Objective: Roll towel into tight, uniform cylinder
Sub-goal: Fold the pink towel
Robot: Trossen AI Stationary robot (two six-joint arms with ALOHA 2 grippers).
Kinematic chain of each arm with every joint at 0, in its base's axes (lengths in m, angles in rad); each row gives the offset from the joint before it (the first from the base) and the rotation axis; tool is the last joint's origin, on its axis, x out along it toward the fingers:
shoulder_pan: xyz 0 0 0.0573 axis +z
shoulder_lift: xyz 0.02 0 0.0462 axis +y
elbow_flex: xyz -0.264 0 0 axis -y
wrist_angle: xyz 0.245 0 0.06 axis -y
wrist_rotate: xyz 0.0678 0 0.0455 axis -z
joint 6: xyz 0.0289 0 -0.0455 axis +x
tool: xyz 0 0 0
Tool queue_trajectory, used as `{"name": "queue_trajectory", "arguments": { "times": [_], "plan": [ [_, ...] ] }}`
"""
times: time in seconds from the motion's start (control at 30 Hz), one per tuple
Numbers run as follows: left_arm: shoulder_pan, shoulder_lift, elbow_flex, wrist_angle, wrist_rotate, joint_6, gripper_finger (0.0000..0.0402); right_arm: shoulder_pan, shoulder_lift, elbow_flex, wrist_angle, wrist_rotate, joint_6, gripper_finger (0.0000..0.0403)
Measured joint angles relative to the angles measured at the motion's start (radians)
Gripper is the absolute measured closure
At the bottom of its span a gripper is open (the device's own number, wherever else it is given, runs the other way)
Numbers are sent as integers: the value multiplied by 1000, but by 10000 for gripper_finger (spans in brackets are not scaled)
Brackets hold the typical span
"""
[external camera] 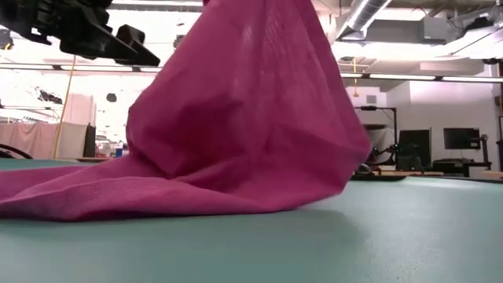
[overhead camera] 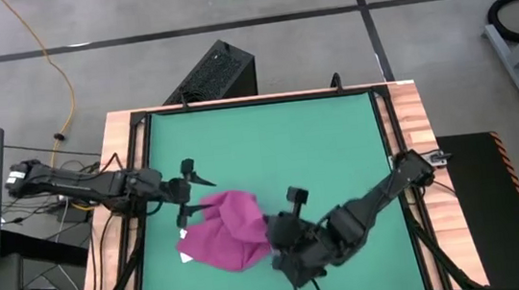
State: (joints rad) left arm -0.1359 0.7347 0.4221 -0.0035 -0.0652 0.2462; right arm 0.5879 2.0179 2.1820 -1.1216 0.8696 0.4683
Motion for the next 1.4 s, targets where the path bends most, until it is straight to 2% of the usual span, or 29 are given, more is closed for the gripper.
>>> {"name": "queue_trajectory", "arguments": {
  "times": [0.13, 0.27, 0.43, 0.6, 0.77, 0.87, 0.93, 1.03, 1.1, 1.17, 1.23, 1.4],
  "plan": [
    [54, 93, 0, 53, 162, -12, 146, 66, -1, -100, 155, -99, -81, 402],
    [75, 213, 0, 65, 193, -18, 145, 138, 0, -224, 348, -201, -25, 402],
    [75, 367, -1, 135, 192, -18, 145, 221, 0, -394, 529, -240, 238, 402],
    [83, 454, 4, 202, 192, 9, 145, 261, 0, -542, 548, -264, 513, 402],
    [122, 501, 43, 184, 182, -18, 145, 268, 0, -690, 613, -368, 744, 402],
    [148, 528, 48, 144, 112, -5, 145, 268, 1, -737, 691, -379, 748, 402],
    [169, 553, 54, 129, 140, 11, 145, 268, 1, -747, 729, -379, 716, 402],
    [183, 612, 56, 106, 233, 4, 146, 268, 1, -747, 737, -378, 682, 402],
    [183, 660, 56, 96, 226, -3, 153, 267, 1, -746, 738, -378, 661, 402],
    [179, 700, 56, 111, 190, -11, 174, 267, 1, -745, 740, -376, 651, 402],
    [173, 722, 69, 104, 158, -20, 210, 267, 1, -745, 734, -375, 650, 402],
    [140, 694, 139, 7, 48, -2, 364, 260, 0, -745, 725, -365, 649, 402]
  ]
}}
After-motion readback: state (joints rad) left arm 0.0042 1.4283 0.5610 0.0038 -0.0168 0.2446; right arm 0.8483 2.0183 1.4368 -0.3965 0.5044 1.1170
